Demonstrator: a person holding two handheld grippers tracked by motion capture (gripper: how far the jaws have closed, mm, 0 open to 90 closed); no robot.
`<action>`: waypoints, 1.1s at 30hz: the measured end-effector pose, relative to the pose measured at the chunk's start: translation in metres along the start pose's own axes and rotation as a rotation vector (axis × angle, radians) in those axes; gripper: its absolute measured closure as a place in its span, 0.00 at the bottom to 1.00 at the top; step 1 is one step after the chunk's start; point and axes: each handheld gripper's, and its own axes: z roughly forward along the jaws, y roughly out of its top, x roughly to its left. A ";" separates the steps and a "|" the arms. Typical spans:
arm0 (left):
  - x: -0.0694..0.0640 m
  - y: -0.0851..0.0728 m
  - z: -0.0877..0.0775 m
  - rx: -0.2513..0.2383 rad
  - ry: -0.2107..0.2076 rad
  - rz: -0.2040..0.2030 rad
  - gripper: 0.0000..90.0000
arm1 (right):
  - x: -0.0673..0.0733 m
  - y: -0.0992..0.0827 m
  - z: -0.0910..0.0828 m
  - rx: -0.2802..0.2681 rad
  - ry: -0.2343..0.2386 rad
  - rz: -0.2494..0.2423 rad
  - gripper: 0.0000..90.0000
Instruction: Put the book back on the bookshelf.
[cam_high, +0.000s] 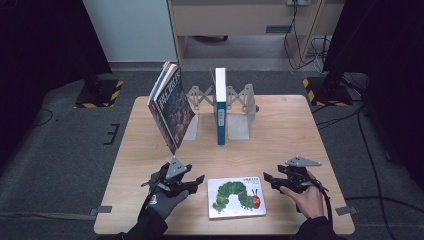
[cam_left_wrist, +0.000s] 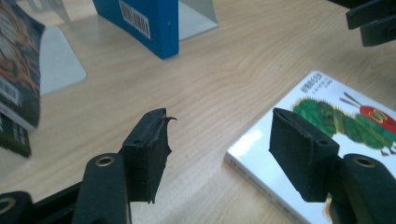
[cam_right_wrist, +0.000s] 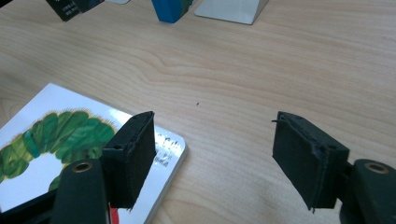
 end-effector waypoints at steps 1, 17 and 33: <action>-0.001 -0.002 0.001 0.008 0.004 -0.003 0.41 | 0.000 -0.001 -0.001 -0.001 0.002 0.003 0.34; -0.014 -0.014 0.022 0.099 -0.016 0.030 0.38 | 0.023 -0.016 0.006 0.060 0.084 0.033 0.35; -0.029 -0.022 0.038 0.156 -0.071 0.040 0.36 | 0.032 -0.024 0.018 0.108 0.134 0.072 0.37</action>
